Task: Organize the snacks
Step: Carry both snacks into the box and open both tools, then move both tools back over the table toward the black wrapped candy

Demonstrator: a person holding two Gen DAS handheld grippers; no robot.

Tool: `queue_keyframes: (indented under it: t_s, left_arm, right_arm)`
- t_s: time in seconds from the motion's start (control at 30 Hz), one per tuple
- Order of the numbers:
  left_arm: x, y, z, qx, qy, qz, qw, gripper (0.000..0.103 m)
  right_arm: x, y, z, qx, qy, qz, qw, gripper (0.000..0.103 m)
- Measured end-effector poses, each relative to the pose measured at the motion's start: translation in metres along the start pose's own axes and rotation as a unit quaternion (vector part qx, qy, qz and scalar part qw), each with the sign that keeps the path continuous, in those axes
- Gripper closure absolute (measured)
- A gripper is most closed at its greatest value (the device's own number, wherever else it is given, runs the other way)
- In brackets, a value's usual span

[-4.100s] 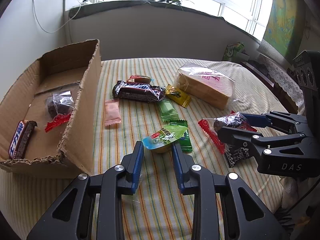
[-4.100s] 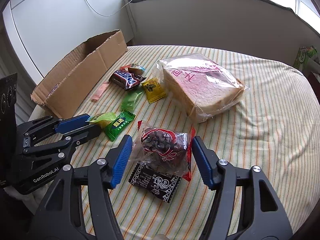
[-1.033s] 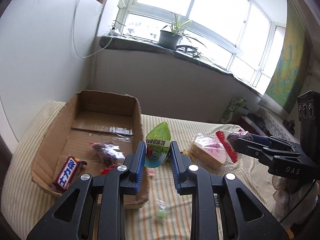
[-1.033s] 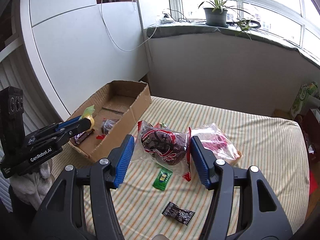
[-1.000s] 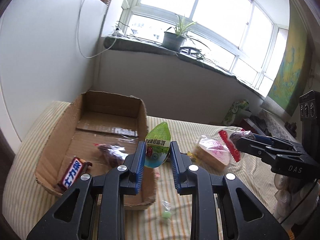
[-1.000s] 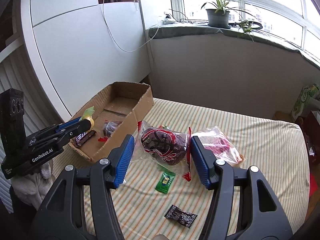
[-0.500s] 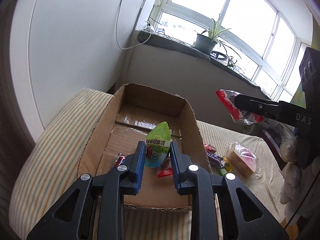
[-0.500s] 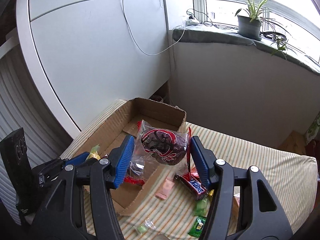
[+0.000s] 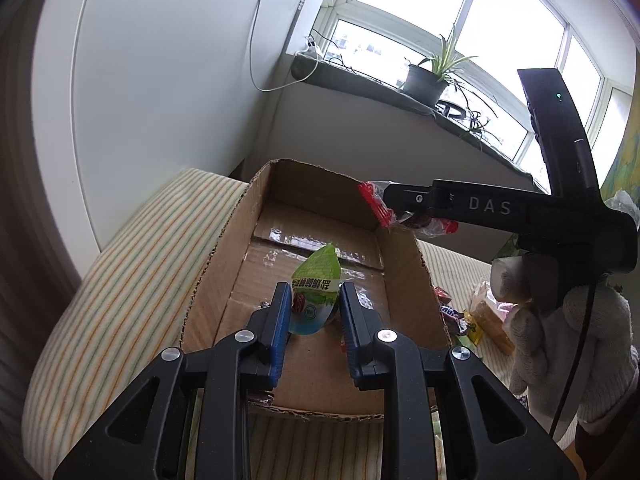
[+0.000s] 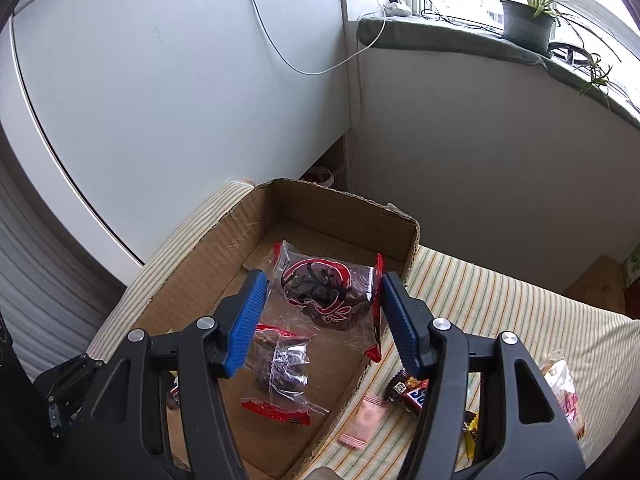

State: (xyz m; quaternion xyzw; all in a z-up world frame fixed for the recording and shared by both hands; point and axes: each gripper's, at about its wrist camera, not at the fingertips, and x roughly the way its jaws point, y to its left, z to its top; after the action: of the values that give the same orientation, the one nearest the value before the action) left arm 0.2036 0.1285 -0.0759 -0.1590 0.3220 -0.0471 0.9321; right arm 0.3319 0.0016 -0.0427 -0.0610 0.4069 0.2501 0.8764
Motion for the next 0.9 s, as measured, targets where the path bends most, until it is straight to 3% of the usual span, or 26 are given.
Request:
queue_keyframes:
  t_s: [0.13,0.53,0.9]
  left_arm:
    - [-0.001,0.003,0.000,-0.002,0.003,-0.006,1.0000,0.080]
    - [-0.012,-0.005,-0.004,0.010,-0.003,-0.021,0.9997,0.077]
    - [-0.034,-0.028,-0.026,0.060,-0.005,-0.063,0.9962,0.077]
  right_arm:
    - [0.005,-0.001,0.000,0.007,0.005,0.002,1.000,0.031]
    - [-0.021,-0.007,-0.010,0.007,-0.008,-0.006,1.000,0.031]
    - [-0.084,-0.025,-0.038,0.013,-0.034,-0.014,0.999,0.031]
